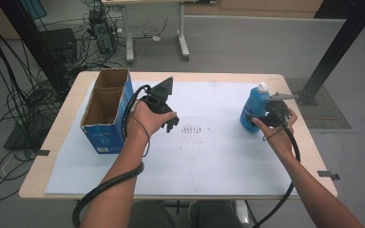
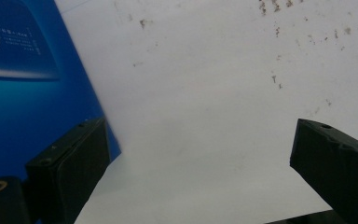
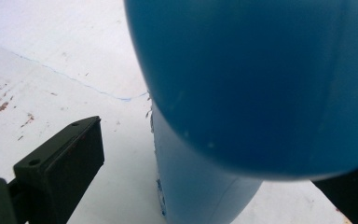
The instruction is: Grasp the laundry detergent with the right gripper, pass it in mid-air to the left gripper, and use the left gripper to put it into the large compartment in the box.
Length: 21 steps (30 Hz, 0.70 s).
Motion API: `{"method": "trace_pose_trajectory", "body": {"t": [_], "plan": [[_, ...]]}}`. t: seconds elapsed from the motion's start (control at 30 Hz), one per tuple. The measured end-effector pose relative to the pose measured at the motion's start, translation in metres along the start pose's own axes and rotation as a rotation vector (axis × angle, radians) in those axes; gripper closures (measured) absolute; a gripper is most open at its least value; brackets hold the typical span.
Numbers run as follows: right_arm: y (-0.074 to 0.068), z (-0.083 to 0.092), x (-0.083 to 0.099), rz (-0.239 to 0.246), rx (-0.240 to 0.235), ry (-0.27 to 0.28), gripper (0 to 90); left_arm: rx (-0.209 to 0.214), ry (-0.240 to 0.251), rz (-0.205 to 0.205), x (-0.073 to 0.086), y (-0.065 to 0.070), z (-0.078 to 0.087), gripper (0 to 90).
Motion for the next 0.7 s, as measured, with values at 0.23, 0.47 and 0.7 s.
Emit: {"method": "trace_pose_trajectory", "body": {"t": [0.23,0.47,0.7], "plan": [[0.0007,-0.0046,0.0054,-0.013,0.006,0.014,1.9,-0.002,0.0,-0.004,0.0002,-0.0002,0.0012,5.3],[-0.0001,-0.0061,0.003,0.002,-0.001,0.031,1.9,-0.001,0.004,-0.007,-0.0008,0.001,0.0002,5.4],[0.0014,-0.0069,0.0024,-0.001,-0.003,0.041,1.9,0.0,0.002,-0.005,-0.0019,0.0022,-0.0005,5.1]]}}
Point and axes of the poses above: each handheld gripper's, and its own axes: z roughly backward along the jaws, x roughly out of its underside, y roughly to its right, the point moved 3 cm from there along -z, roughly forward along the jaws, and after that the axes turned 3 degrees about -z, right-handed, at the moved point
